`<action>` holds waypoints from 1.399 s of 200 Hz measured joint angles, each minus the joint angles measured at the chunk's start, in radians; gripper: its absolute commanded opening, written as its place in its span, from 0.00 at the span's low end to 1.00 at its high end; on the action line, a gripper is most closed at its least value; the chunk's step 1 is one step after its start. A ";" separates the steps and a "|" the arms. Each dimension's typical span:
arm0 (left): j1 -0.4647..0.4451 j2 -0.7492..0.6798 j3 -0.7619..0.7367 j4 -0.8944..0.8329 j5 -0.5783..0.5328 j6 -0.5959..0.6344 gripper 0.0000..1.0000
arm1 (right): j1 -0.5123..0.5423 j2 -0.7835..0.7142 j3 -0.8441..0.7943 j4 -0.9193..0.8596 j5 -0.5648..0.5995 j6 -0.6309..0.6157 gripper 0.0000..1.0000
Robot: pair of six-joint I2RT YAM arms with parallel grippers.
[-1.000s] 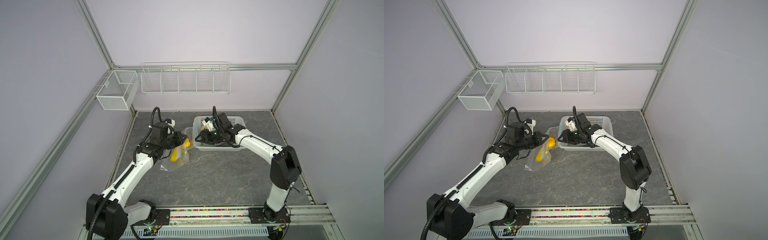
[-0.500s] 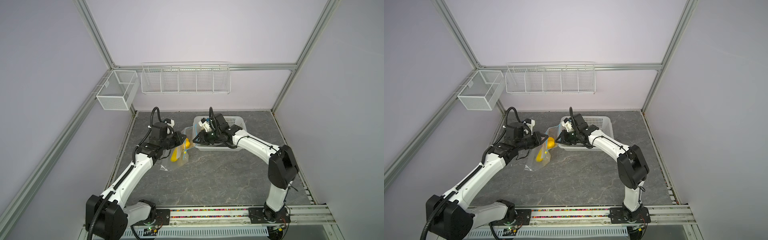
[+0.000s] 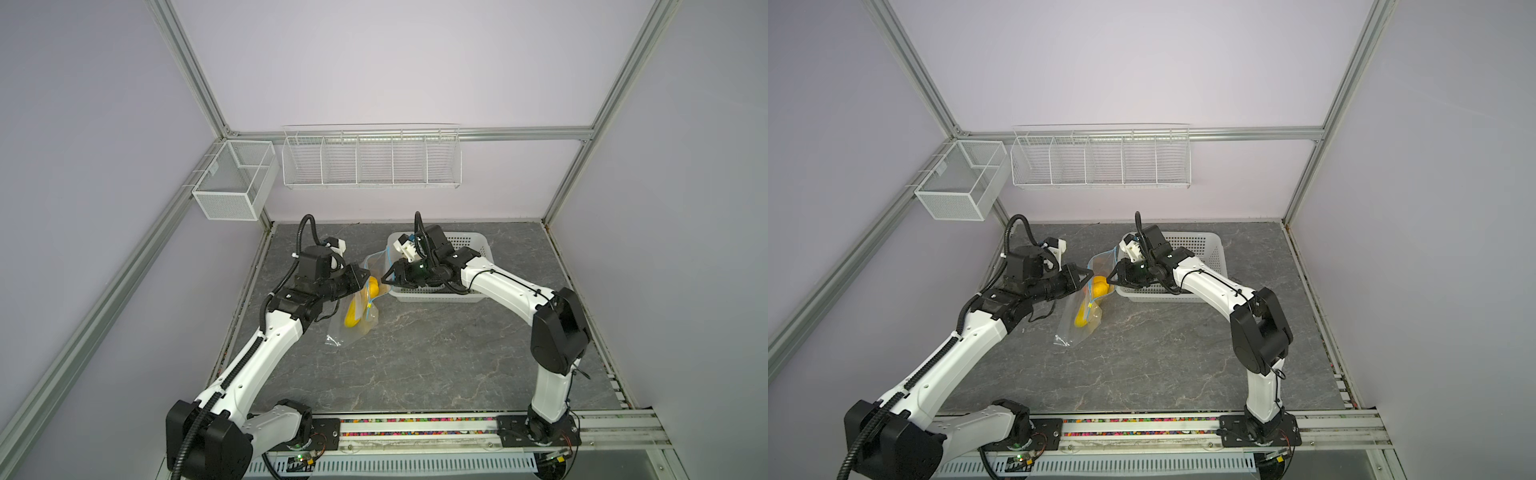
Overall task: Place the food in the zip-top bag and seal the zipper
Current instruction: 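Hold the bag with the left gripper while the right gripper withdraws, then lower the right gripper onto the pale green leafy vegetable in the basket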
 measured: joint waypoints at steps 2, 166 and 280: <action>0.000 0.001 0.000 0.001 0.000 0.000 0.00 | -0.002 -0.003 0.000 -0.003 0.002 -0.002 0.49; 0.003 0.056 0.000 0.028 0.048 0.002 0.00 | -0.248 -0.074 0.006 -0.163 0.500 -0.555 0.66; 0.003 0.098 0.013 0.014 0.049 0.008 0.00 | -0.290 0.178 0.116 -0.079 0.503 -1.215 0.67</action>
